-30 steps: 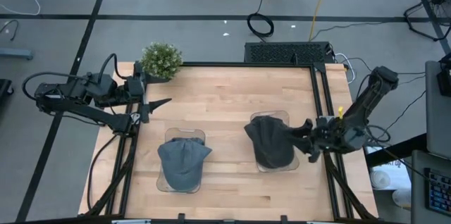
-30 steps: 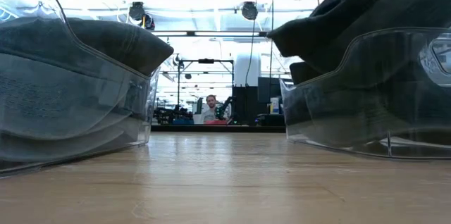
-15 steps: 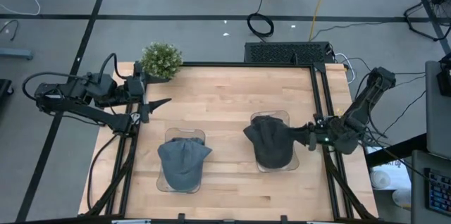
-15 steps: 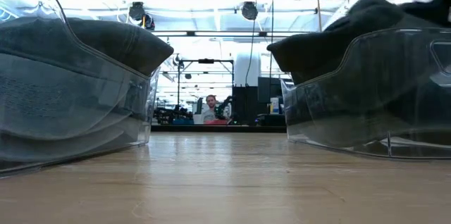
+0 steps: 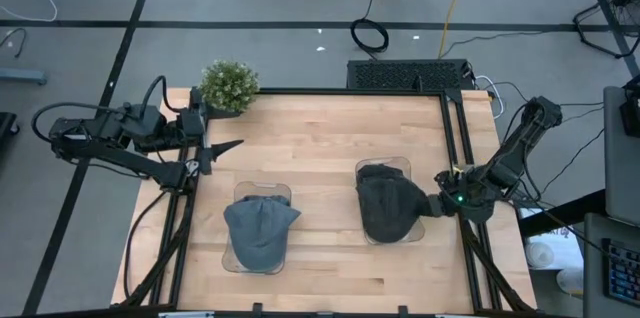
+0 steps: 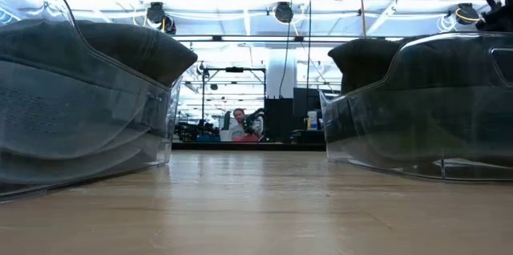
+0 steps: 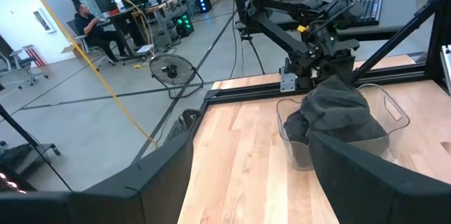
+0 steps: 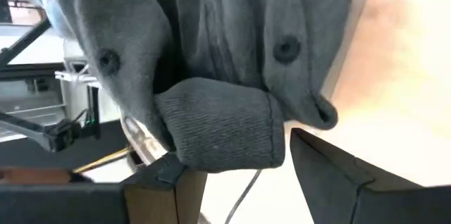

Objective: Pick & Place hat
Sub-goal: Put the black cap into the right transparent bin, then return to Home Position

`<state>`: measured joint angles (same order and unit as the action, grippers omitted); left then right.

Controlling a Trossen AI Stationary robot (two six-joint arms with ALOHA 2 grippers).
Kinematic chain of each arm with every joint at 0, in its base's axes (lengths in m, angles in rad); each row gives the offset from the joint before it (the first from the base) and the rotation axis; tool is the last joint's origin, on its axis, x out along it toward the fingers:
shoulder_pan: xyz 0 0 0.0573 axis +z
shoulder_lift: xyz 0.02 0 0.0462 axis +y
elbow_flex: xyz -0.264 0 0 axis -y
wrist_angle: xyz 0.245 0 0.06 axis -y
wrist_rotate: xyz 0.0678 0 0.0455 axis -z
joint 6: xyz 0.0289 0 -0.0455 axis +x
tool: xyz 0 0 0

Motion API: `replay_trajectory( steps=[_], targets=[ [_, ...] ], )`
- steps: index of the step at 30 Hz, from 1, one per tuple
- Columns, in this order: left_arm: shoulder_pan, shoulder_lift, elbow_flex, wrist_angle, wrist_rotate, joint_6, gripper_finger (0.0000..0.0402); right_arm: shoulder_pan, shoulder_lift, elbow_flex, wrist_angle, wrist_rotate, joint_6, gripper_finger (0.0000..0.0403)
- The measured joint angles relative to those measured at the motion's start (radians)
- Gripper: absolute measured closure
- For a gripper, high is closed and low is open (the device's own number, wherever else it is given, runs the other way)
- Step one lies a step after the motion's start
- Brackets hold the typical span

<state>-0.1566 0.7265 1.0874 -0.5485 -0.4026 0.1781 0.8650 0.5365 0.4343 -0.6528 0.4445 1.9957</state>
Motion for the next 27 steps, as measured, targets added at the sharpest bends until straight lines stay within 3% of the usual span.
replay_trajectory(
  steps=[7,15,19,22,27],
  targets=[
    [0.0,0.0,0.0,-0.001,0.0,0.0,0.0108,0.0,0.0,0.0,0.071,-0.007,-0.037,0.0216],
    [0.0,0.0,0.0,-0.001,0.0,0.0,0.0108,0.0,-0.008,0.0,0.232,-0.192,-0.095,0.0216],
    [0.0,0.0,0.0,-0.002,0.0,0.0,0.0108,0.0,-0.008,-0.001,0.242,-0.214,-0.117,0.0216],
    [0.0,0.0,0.0,-0.002,0.01,-0.007,0.0108,0.0,-0.008,-0.002,0.351,-0.208,-0.285,0.0216],
    [0.0,-0.001,0.0,-0.004,0.018,0.017,0.0108,0.001,-0.04,-0.002,0.588,-0.061,-0.816,0.0216]
  ],
)
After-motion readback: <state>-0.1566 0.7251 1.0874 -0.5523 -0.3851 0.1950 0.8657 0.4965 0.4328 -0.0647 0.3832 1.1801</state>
